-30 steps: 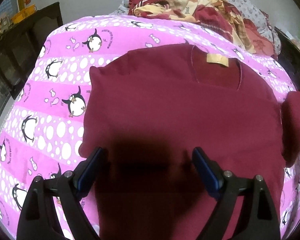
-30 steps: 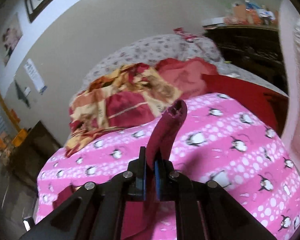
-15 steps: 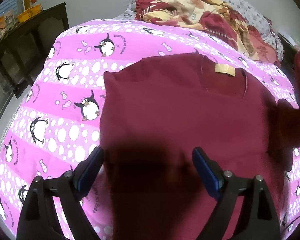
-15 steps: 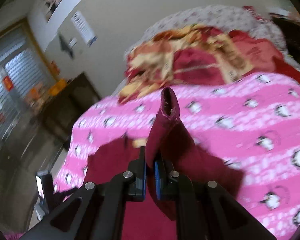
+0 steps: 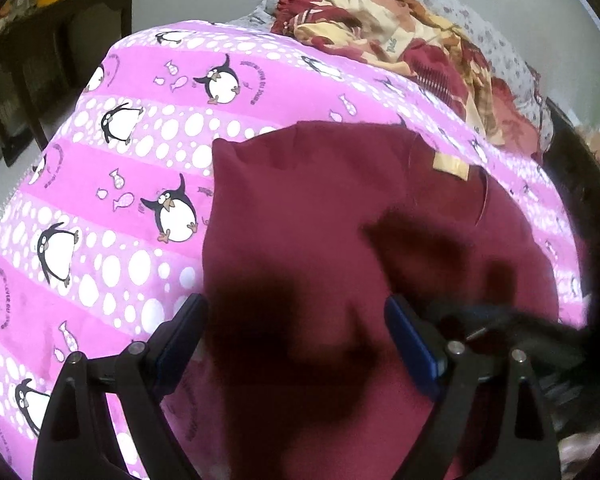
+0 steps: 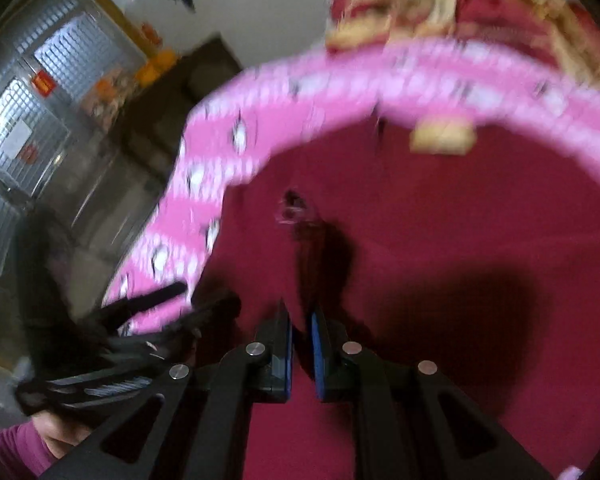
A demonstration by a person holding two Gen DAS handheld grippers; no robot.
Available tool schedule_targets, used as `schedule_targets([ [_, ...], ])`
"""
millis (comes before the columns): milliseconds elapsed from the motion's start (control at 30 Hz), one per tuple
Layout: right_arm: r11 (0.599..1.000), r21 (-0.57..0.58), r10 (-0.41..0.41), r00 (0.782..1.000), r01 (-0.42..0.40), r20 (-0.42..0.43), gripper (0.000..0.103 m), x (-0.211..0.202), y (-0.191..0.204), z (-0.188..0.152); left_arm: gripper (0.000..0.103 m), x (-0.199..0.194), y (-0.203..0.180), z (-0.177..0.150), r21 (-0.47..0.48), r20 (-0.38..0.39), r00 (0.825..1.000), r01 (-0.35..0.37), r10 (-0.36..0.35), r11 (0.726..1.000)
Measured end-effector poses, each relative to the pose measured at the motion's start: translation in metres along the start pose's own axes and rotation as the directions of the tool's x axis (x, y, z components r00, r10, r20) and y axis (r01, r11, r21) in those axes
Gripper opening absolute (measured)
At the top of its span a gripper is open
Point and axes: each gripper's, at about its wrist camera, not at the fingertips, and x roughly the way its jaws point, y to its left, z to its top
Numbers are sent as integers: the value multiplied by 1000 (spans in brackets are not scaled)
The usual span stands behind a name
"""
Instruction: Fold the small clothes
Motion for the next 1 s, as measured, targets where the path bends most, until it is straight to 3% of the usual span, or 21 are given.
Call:
schedule_targets([
  [67, 1000, 27, -13, 999, 14, -32, 47, 7, -4, -6, 89, 0, 2, 2, -13, 3, 1000, 2, -2, 1000],
  [167, 999, 24, 24, 1000, -24, 16, 65, -21, -8, -16, 89, 4, 0, 6, -7, -3, 1000, 17, -17, 1000],
  [267, 999, 31, -18, 997, 16, 79, 71, -62, -18, -25, 89, 9, -9, 7, 15, -10, 1000, 21, -21, 1000],
  [400, 989, 146, -35, 986, 11, 164, 77, -122, -59, -48, 89, 22, -23, 7, 49, -41, 999, 9, -7, 999],
  [533, 970, 239, -101, 976, 54, 192, 78, -157, -96, -69, 86, 38, -42, 3, 106, -71, 997, -3, 10, 994],
  [567, 966, 250, -118, 974, 68, 194, 78, -163, -100, -71, 80, 40, -46, 2, 124, -70, 997, -4, 12, 992],
  [633, 952, 288, -165, 966, 103, 197, 78, -174, -118, -82, 19, 44, -57, 1, 165, -83, 996, -15, 29, 986],
  [733, 924, 361, -208, 957, 124, 204, 78, -187, -144, -91, 12, 36, -67, 7, 189, -79, 997, 13, 2, 982],
  [833, 895, 421, -254, 946, 151, 199, 78, -188, -165, -91, 12, 8, -72, 25, 213, -8, 1000, 20, -19, 977],
  [933, 878, 456, -256, 947, 143, 195, 78, -184, -177, -87, 11, -24, -56, 51, 156, 69, 996, 47, -58, 987],
  [1000, 873, 468, -249, 949, 133, 194, 81, -178, -182, -81, 11, -28, -39, 60, 124, 78, 996, 26, -36, 992],
])
